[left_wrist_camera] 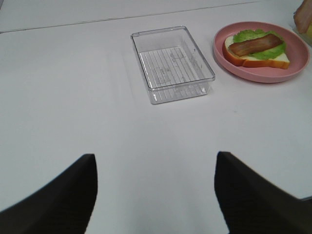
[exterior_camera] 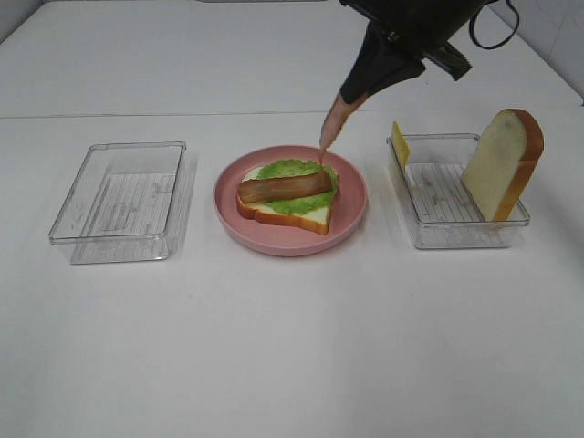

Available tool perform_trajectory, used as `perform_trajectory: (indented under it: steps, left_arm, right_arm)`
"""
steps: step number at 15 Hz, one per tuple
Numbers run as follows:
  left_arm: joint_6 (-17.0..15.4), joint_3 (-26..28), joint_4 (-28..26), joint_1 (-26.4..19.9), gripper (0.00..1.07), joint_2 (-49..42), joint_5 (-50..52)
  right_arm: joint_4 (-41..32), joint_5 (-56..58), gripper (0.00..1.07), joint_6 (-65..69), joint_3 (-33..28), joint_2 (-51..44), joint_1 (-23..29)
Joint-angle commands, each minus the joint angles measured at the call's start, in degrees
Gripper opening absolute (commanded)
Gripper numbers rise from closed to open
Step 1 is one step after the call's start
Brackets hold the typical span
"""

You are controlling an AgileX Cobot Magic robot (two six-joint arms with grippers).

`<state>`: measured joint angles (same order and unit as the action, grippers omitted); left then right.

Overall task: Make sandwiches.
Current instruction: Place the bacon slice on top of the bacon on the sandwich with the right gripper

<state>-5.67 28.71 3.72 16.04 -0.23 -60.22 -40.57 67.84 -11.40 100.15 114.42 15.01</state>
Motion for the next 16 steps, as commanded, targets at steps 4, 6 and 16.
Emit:
perform_trajectory:
  steps: [4, 6, 16]
  left_arm:
    - [0.0, -0.1, 0.2, 0.0, 0.66, -1.4, 0.2]
    - [0.0, -0.1, 0.2, 0.0, 0.66, -1.4, 0.2]
    - [0.0, -0.1, 0.2, 0.0, 0.66, -1.4, 0.2]
  right_arm:
    - [-22.7, -8.7, 0.0, -13.2, 0.2, 4.8, 0.1]
    - [-31.9, -11.9, 0.0, -16.9, 0.2, 9.1, 1.9]
    - [-19.4, -20.7, 0.0, -10.9, 0.2, 15.6, 5.8]
